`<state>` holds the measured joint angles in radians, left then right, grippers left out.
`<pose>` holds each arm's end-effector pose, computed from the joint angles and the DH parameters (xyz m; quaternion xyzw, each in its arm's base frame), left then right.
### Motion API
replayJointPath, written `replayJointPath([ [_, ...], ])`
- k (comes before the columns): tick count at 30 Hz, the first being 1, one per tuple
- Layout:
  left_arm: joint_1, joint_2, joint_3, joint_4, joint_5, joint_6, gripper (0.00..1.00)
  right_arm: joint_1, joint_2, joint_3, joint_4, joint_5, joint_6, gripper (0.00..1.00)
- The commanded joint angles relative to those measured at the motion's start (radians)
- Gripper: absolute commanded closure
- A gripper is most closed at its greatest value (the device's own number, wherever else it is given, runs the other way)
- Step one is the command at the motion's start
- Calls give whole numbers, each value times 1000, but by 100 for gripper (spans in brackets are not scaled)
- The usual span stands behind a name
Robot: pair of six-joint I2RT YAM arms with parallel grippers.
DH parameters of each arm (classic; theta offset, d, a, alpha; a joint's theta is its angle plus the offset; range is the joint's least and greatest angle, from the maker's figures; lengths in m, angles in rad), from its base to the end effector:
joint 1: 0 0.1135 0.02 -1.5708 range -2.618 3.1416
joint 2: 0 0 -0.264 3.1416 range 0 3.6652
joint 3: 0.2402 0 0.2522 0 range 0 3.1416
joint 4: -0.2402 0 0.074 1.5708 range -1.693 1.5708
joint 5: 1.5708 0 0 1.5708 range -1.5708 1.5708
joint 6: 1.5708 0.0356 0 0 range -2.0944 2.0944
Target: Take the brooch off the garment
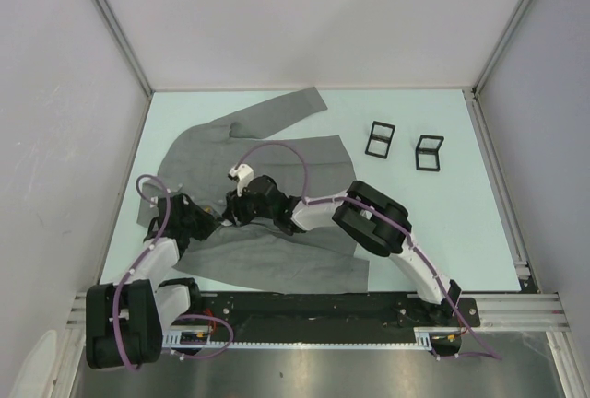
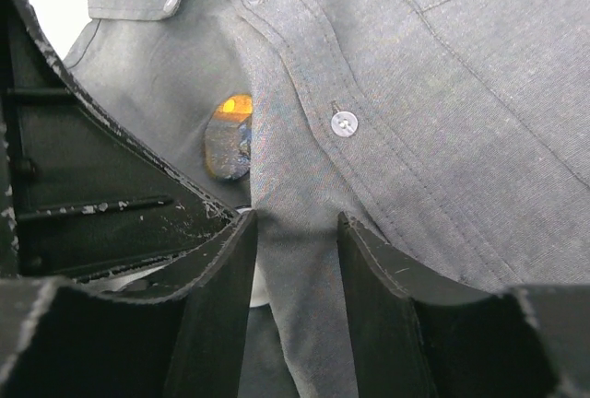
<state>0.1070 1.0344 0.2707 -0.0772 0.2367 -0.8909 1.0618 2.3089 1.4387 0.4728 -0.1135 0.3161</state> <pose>0.1758 0.0105 0.1334 -0.4069 0.8347 -0.2373 0.2854 0.2412 0.4406 0.1179 -0.3321 0.7629 0.3878 0.3966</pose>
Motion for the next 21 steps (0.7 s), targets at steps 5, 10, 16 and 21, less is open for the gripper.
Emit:
replayJointPath([
  [5, -4, 36, 70, -30, -54, 0, 100, 26, 86, -123, -178, 14, -87, 47],
  [10, -4, 67, 94, -35, -54, 17, 100, 36, 101, -147, -157, -20, -123, 43],
  [16, -4, 61, 75, -15, -63, 17, 100, 38, 119, -198, -125, -23, -127, 39],
  [21, -4, 58, 82, -18, -65, 21, 100, 40, 145, -208, -137, 1, -144, 39],
])
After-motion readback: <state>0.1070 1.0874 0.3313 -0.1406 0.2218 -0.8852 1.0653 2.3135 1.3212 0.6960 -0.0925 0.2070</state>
